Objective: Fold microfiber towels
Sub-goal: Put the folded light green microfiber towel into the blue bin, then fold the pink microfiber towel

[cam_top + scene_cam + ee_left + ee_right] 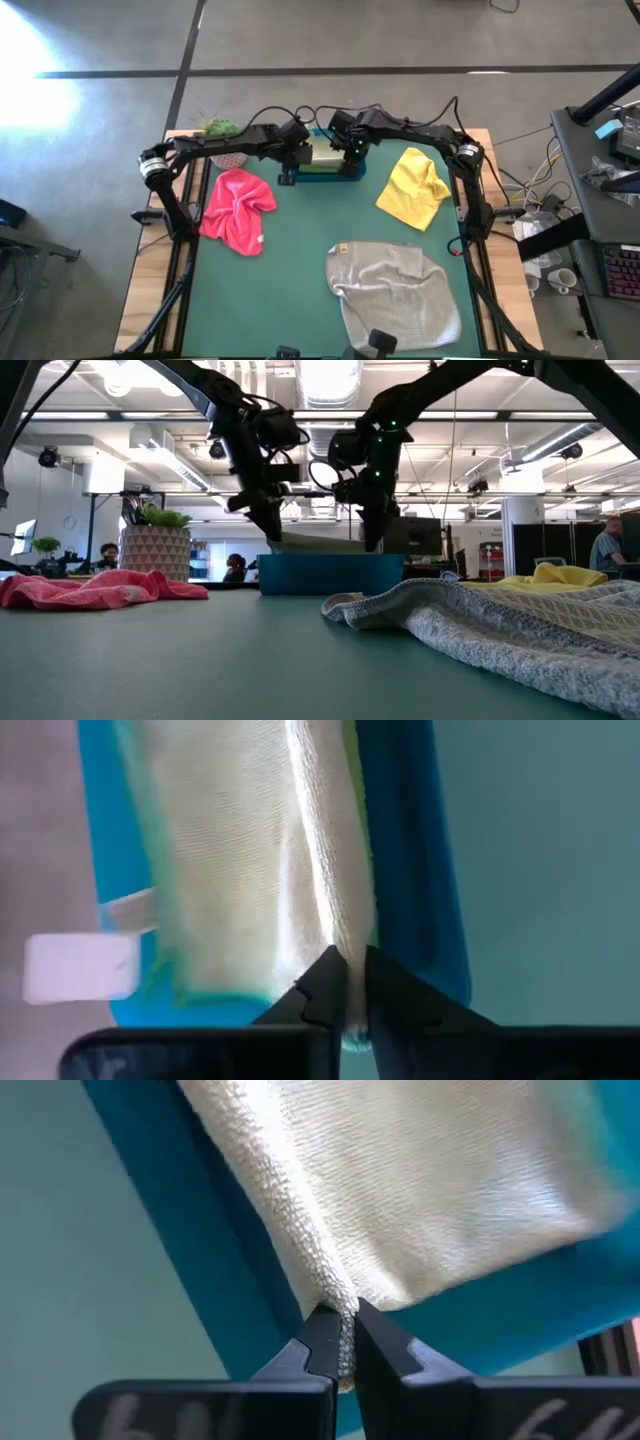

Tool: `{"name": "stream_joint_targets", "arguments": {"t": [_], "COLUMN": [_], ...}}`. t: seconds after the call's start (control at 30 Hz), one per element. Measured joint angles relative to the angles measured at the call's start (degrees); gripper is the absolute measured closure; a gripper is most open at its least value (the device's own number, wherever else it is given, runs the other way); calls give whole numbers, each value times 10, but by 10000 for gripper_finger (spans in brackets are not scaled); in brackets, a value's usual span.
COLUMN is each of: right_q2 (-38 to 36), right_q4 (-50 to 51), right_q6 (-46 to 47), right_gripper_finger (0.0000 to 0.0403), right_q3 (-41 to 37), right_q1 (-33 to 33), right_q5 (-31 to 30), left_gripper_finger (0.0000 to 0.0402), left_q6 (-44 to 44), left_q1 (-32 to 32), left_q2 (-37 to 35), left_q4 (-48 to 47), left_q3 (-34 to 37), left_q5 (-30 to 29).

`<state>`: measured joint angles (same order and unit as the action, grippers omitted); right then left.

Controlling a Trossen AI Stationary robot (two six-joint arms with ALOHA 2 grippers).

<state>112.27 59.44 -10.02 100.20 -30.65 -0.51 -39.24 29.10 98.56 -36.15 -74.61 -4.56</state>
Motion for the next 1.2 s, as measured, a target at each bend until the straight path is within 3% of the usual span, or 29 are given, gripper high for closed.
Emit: {"name": "stream_joint_targets", "arguments": {"t": [0.2, 0.47, 0.7, 0.97, 1.2], "right_q2": [1, 1, 1, -10, -55], "right_q4": [6, 3, 1, 21, 81], "right_q6": [4, 0, 14, 26, 48], "right_gripper_finger": [394, 373, 318, 240, 213], "right_q3": [-2, -1, -1, 5, 57], "right_q1": [-2, 3, 7, 8, 7], "right_q5": [-63, -54, 8, 35, 38], "left_gripper_finger": [349, 320, 283, 237, 233], "left_q6": [0, -1, 2, 74, 104], "left_q1": [0, -1, -1, 2, 2], "left_q2": [0, 0, 0, -3, -13], "left_q4": [-14, -12, -14, -55, -129], "left_q3": [1, 1, -4, -39, -76], "left_q5": [-4, -4, -48, -87, -95]}}
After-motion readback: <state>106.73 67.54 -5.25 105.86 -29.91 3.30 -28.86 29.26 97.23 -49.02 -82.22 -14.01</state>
